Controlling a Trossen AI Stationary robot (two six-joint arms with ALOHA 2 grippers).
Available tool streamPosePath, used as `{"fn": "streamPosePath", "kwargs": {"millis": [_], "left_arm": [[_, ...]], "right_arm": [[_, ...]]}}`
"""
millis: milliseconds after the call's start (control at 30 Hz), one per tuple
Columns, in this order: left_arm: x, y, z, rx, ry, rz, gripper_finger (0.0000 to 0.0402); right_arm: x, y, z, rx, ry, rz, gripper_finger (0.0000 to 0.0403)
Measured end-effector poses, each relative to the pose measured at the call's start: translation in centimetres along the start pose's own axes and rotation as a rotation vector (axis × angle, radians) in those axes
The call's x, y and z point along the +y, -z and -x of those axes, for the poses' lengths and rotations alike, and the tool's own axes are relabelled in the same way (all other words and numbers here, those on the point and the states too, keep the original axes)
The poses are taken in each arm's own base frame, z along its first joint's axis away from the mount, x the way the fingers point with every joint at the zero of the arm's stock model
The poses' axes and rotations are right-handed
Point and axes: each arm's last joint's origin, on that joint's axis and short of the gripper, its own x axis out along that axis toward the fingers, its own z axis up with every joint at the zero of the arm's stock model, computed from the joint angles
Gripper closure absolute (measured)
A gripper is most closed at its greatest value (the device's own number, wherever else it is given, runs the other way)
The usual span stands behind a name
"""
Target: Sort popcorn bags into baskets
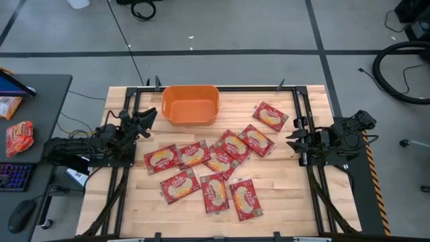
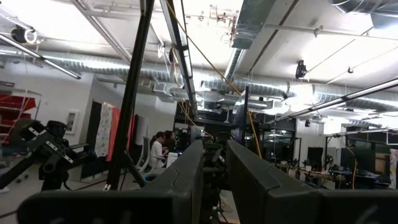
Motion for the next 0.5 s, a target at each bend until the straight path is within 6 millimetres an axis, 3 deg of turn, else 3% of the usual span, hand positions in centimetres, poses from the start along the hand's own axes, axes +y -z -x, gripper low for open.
{"fn": "streamPosePath", "kwargs": {"millis": [333, 500], "left_arm": [[0.0, 0.0, 0.0, -0.002, 0.001, 0.005, 0.0246], [-0.3, -0.7, 0.0, -0.053, 0.037, 0.242, 0.0246]], "right_arm": [[-0.4, -0.8, 0.0, -0.076, 0.053, -0.027, 0.0325], [-0.6, -1.5, 0.1, -0.158, 0.054, -0.091, 0.0325]]}}
